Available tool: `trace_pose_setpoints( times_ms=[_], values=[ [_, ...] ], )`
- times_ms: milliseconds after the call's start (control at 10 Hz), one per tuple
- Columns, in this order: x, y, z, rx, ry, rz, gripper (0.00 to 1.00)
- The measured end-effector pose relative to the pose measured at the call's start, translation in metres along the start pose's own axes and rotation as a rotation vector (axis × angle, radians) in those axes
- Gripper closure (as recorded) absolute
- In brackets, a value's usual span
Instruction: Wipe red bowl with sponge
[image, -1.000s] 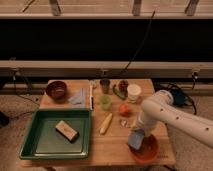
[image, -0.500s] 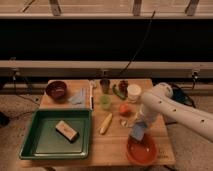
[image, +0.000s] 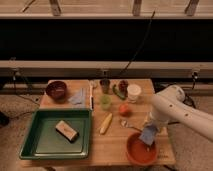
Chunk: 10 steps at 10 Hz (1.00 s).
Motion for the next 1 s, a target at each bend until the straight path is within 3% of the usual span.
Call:
trace_pose_setpoints(
  times_ms=[300, 600, 1000],
  values=[
    [-0.016, 0.023, 0.005, -0.025, -0.017, 0.04, 0.86],
    [-0.041, 0.032, 0.008, -0.026, -0.045, 0.052, 0.86],
    [-0.067, -0.001, 0.006, 0.023, -0.062, 0.0, 0.86]
  ],
)
